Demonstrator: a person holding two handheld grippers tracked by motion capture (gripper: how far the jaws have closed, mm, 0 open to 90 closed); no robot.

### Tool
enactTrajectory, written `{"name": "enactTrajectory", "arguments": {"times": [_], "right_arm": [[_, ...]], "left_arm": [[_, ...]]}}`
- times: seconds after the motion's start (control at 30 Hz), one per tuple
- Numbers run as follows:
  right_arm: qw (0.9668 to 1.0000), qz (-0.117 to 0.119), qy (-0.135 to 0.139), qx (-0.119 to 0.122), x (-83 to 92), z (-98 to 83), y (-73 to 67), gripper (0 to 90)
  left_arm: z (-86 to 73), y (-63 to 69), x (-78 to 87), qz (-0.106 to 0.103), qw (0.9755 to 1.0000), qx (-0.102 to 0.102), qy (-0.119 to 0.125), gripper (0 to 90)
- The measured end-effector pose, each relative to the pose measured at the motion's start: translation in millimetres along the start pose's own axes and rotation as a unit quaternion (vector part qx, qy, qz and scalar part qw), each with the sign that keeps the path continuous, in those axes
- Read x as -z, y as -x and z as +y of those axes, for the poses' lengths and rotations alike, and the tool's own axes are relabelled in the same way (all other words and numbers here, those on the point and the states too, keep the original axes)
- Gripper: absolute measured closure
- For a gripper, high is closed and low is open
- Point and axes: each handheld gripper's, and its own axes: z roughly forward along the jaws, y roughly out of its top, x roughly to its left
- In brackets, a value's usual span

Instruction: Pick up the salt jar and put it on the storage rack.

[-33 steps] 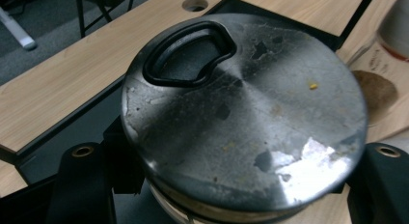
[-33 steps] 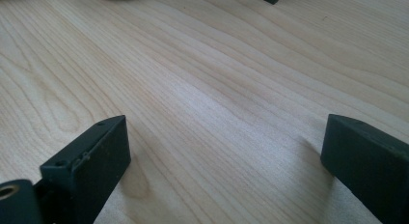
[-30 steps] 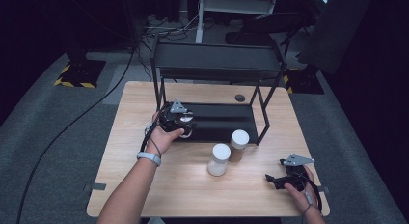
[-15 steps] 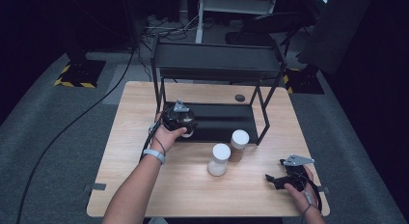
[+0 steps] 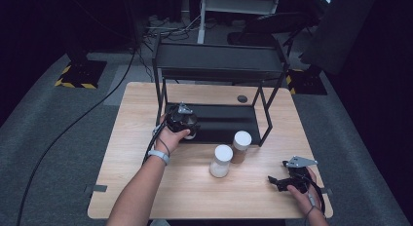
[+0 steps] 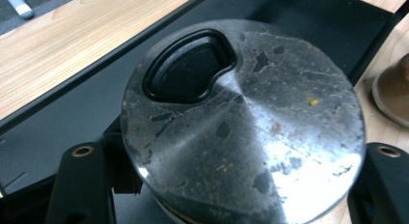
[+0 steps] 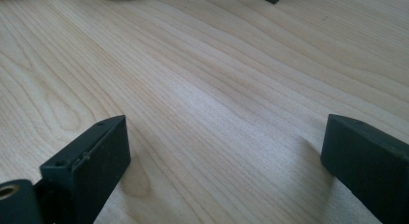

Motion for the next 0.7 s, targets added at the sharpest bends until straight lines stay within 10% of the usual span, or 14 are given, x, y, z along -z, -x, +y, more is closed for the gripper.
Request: {"name": "enactTrajectory", "arguments": {"times": [0.47,0.7], "right_arm": [[1.0000,0.001,0.000,0.002,0.3,-0.5,-0.2,3.3],[1.0000,0.001,0.000,0.002,0.3,-0.5,-0.4,3.3]], "left_arm": [[-3.7,-2.2,-6.9,0.003,0.9999,0.013,-0.002,29.4],[-5.0,8.9,-2.6,0.023,0.9992,0.024,0.022,13.3]]}}
